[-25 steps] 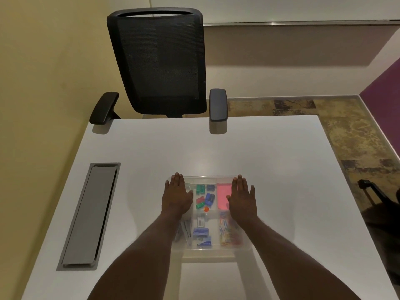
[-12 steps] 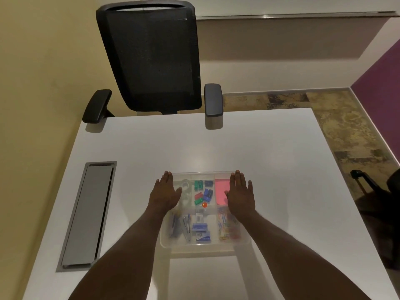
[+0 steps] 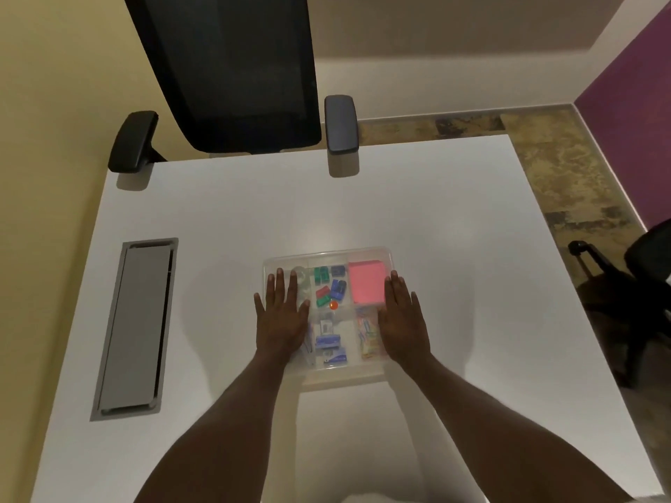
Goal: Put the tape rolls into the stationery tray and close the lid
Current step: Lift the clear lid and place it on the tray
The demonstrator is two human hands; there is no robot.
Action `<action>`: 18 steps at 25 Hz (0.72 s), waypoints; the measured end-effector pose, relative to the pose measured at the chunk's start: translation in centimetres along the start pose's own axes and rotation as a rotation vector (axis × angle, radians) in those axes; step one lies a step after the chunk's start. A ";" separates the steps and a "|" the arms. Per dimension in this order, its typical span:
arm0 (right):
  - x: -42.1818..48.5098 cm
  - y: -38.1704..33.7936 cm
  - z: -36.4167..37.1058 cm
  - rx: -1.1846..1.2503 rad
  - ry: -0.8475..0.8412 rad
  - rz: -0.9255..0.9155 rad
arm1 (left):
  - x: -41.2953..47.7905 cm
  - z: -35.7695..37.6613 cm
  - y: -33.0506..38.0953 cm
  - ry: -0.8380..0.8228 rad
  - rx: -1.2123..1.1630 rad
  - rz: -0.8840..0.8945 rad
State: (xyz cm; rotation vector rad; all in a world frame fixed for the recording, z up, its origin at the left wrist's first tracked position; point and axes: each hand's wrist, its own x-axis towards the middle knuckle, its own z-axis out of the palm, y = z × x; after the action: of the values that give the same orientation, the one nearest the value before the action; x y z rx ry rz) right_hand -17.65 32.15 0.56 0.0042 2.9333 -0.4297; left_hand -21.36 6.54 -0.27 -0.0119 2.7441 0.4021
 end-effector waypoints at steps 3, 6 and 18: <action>-1.5 -0.6 1.5 0.063 0.044 0.052 | 0.1 0.5 -0.2 0.051 -0.017 0.014; -1.4 -0.7 1.9 0.099 0.080 0.067 | 0.0 1.1 -0.4 0.092 -0.038 0.023; -1.3 0.1 2.9 0.004 0.075 0.039 | -3.4 4.1 -2.7 0.186 -0.020 0.051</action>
State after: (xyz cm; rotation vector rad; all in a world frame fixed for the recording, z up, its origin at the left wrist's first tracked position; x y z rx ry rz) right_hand -15.91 31.42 -1.98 0.0795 2.9999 -0.4388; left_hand -16.53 4.96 -3.45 0.0168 2.9280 0.4641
